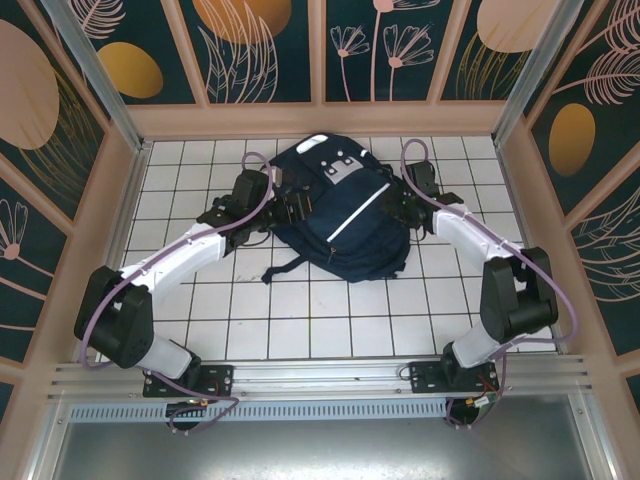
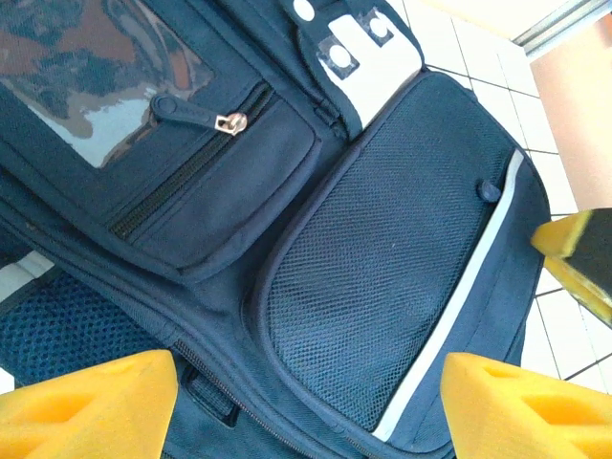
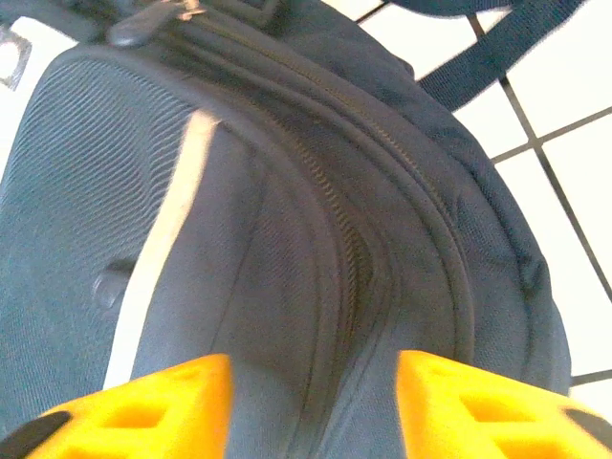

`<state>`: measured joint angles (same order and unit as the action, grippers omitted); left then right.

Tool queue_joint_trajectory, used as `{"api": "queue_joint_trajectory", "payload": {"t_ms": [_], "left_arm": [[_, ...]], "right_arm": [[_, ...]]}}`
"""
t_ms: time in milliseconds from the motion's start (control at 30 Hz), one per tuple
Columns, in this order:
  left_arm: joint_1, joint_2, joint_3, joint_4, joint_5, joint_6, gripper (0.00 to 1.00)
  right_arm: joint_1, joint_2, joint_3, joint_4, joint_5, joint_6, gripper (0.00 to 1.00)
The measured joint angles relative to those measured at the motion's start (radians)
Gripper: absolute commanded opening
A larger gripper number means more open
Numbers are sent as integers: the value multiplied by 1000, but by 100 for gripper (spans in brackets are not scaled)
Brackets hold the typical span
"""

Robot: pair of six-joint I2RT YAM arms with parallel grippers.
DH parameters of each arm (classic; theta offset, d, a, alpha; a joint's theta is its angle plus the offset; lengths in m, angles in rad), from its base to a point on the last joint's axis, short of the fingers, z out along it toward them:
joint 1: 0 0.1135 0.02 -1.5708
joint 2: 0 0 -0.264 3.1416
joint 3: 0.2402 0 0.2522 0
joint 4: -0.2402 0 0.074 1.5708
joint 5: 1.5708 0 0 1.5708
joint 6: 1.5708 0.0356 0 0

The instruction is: Pack the student bag

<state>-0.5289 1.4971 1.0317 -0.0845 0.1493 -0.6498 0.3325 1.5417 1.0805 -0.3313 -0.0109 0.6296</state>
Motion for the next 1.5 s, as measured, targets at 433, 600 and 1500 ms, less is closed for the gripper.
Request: {"api": "queue_joint_trajectory", "payload": {"t_ms": [433, 600, 1500], "left_arm": [[21, -61, -133, 34, -171, -89, 87], [23, -106, -174, 35, -236, -90, 96], [26, -146, -258, 103, -186, -127, 98]], "right_arm": [[545, -190, -55, -140, 148, 151, 51], [631, -68, -55, -122, 168, 246, 41], [574, 148, -41, -4, 218, 369, 17]]}}
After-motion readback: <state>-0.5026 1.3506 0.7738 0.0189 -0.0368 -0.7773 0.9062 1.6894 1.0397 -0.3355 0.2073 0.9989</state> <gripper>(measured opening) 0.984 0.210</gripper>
